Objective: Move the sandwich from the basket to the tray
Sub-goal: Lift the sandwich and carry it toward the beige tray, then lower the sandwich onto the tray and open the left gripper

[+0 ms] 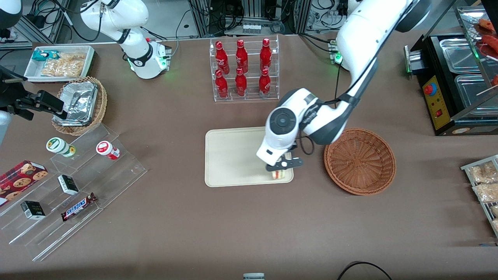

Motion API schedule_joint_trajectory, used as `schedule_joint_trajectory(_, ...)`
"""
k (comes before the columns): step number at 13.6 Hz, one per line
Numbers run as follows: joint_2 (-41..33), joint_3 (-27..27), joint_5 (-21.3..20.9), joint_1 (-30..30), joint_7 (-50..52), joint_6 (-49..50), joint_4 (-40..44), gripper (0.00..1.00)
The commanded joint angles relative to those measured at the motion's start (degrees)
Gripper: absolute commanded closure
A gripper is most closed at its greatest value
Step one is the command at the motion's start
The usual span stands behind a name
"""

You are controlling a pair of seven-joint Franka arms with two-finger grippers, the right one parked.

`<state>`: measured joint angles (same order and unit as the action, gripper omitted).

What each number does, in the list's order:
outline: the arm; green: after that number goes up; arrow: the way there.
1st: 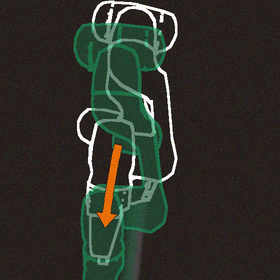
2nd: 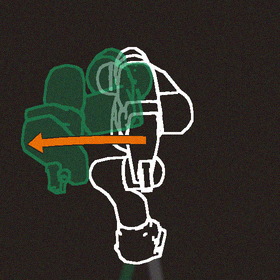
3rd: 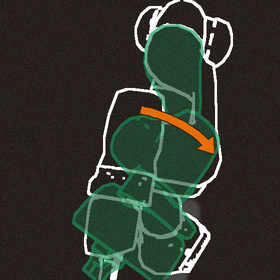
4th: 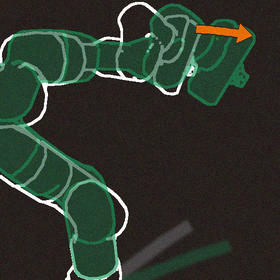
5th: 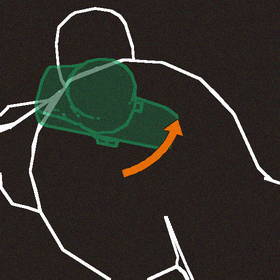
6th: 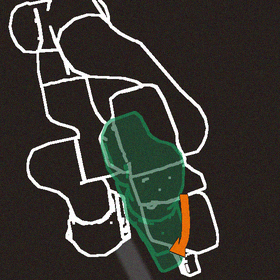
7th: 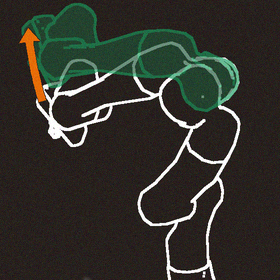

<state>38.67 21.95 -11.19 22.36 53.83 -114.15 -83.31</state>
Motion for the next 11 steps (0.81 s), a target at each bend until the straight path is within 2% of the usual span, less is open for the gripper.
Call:
schedule_joint_trajectory(1,6.1,-0.2,-1.1,4.4,2.6,0.0,6.7,0.95)
schedule_joint_trajectory(6,12.6,-0.2,-1.2,8.5,4.9,0.0,14.7,0.95)
schedule_joint_trajectory(11,13.5,-0.8,-1.6,10.9,8.5,0.0,14.8,0.92)
